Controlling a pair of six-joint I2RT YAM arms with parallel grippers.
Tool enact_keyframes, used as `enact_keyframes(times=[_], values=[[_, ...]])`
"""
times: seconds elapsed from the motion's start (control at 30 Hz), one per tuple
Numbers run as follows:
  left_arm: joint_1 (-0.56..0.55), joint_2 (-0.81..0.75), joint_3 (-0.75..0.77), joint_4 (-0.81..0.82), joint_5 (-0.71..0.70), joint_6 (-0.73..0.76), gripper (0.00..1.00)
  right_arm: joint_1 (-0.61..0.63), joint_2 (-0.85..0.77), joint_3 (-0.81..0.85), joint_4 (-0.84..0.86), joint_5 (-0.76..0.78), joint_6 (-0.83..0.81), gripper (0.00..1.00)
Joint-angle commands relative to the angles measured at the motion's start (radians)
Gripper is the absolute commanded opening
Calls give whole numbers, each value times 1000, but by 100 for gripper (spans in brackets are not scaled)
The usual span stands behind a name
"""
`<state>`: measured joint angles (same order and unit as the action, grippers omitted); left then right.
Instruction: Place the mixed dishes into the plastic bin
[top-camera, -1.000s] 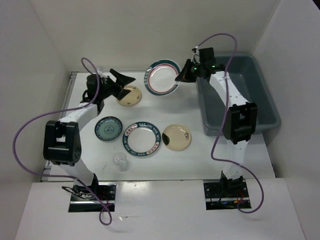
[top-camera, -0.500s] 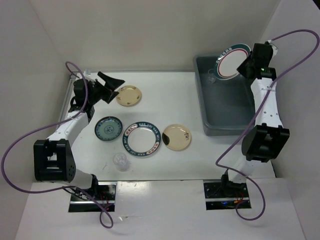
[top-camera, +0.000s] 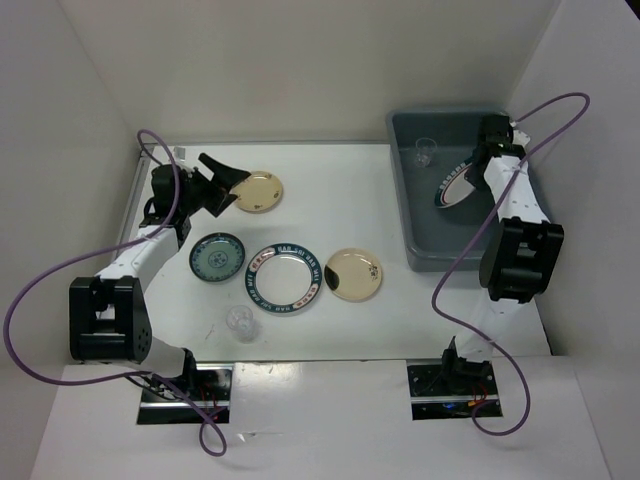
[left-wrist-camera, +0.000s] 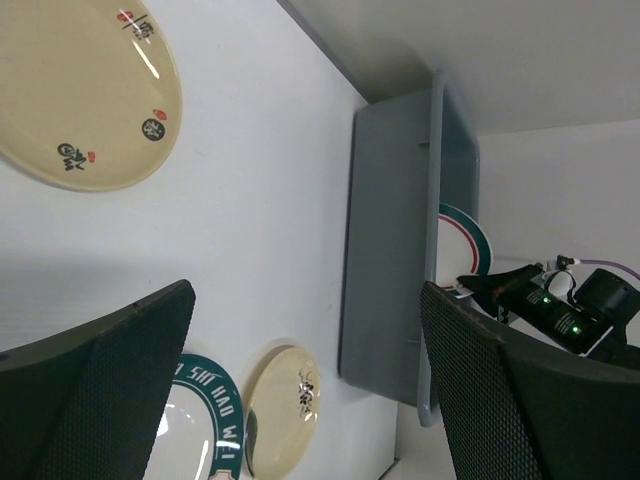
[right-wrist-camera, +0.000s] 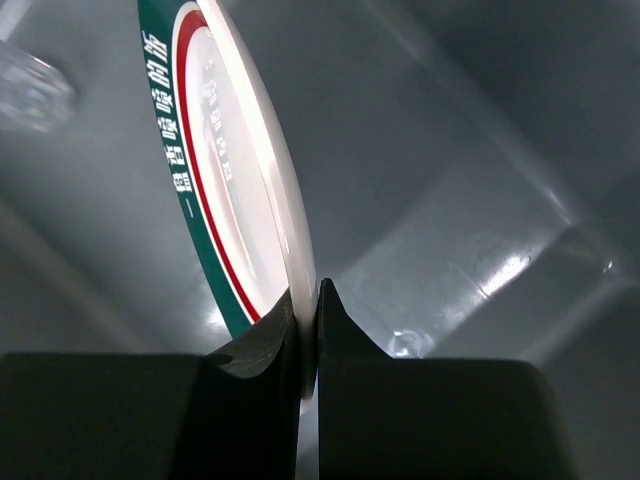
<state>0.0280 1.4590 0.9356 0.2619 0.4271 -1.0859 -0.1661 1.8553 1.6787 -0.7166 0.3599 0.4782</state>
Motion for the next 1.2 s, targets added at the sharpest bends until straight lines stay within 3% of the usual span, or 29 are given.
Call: enact_keyframes(times=[0.0, 0.23, 0.47, 0.7, 0.9, 1.17], values=[[1, -9, -15, 25, -10, 21, 100, -1, 16, 3, 34, 22, 10, 1], [1, -19, -44, 25, -19, 30, 100, -12, 93, -16, 34, -7, 0, 1], [1, -28, -64, 13, -50, 30, 100, -76, 180, -25, 43, -42, 0, 19], [1, -28, -64, 13, -59, 40, 100, -101, 234, -25, 34, -82, 0, 22], [1, -19, -64, 13, -59, 40, 100, -101, 254, -25, 34, -82, 0, 40], [1, -19, -73, 13, -77, 49, 100, -101, 230, -34, 14, -91, 20, 44]])
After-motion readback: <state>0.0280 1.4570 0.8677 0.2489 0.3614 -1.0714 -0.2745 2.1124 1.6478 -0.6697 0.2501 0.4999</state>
